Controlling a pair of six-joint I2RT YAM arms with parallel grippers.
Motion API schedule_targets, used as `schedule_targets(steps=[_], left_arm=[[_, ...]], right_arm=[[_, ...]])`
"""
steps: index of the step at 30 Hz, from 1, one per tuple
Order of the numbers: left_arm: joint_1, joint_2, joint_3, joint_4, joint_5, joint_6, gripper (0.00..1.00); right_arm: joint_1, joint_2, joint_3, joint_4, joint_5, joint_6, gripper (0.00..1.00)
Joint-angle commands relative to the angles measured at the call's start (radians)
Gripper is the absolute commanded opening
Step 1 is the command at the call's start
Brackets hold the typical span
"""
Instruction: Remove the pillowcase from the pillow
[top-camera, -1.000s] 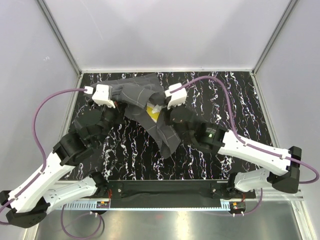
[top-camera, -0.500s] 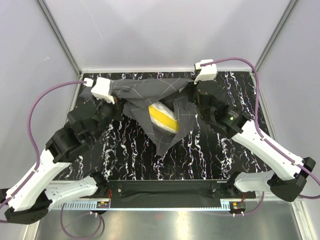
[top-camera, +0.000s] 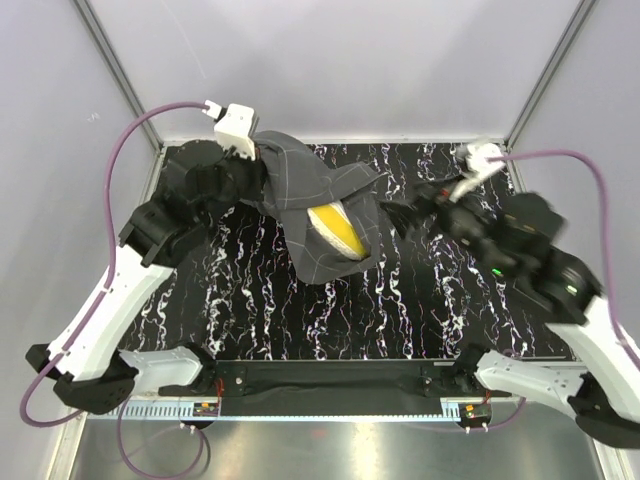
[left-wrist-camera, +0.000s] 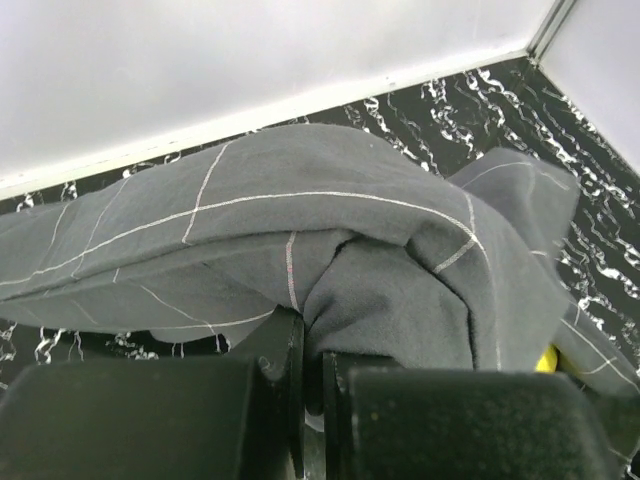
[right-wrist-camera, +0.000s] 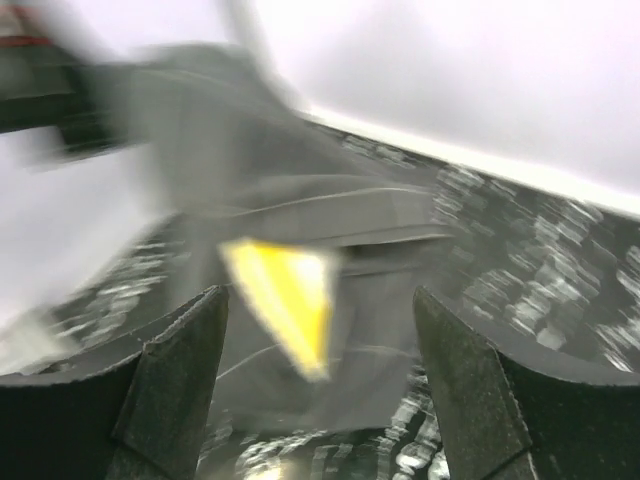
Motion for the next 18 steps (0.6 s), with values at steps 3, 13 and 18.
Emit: schedule_targets(steps=[3,13,18], left_arm=[[0.018,0.049,0.143,0.096,0.112,0.018,0.00],[0.031,0.073,0.197,0.043,0.147,0.021,0.00],[0.033,0.061,0.203,0.027,0.168,0.018,0.00]], right_arm=[[-0.002,-0.040,0.000,-0.065,-0.427,0.005,0.77],[-0.002,0.061,-0.195,0.148,-0.379,-0.045,0.73],[-0.001,0.161,-0.201,0.194,-0.345,-0.086,0.74]])
